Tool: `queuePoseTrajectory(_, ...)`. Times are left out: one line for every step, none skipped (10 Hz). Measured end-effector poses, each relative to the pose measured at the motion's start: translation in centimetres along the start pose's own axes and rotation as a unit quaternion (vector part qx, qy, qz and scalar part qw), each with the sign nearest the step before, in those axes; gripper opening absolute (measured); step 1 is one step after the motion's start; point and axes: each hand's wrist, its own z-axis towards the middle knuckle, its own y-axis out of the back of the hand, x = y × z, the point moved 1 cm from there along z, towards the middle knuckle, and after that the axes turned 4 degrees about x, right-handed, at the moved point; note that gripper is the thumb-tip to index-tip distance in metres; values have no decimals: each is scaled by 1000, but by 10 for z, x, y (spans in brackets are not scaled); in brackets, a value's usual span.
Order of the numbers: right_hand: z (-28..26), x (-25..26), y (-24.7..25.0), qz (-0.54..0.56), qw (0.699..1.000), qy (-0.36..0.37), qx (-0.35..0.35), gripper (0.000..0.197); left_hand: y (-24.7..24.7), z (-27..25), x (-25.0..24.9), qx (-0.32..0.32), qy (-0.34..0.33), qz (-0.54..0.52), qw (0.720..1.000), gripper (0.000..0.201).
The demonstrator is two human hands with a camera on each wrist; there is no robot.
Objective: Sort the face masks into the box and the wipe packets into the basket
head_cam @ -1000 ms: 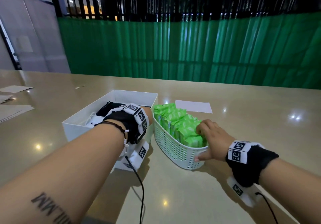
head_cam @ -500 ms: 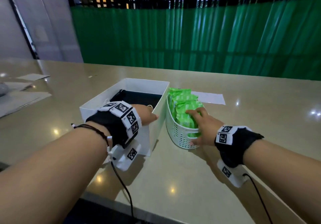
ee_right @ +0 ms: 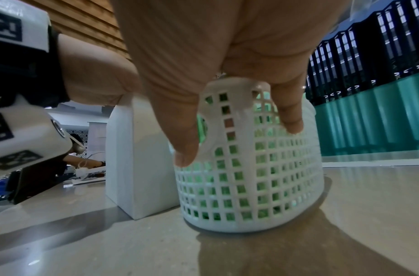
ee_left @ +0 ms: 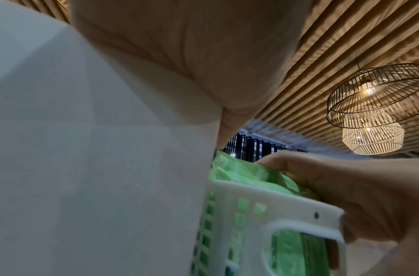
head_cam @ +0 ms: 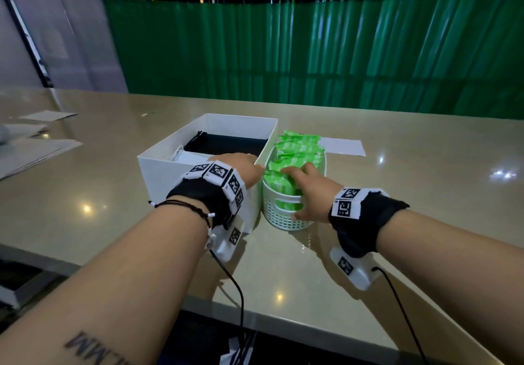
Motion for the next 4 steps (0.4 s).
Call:
queuePoseTrajectory(-7,-3,3,20,1000,4,-3,96,3,-1,-2,8,-1,1,1000,44)
queuePoseTrajectory(-16,-5,8,18,1000,15,14,97,7,0,-7,38,5,-7,999,43)
queuePoseTrajectory(-22,-15,24,-36,999,28,11,99,11,4,-9,60,14,25,998,48)
queuePoseTrajectory(-32,-28,50,-59,998,12,-3,94,23,2,-17,73,36,34,996,53)
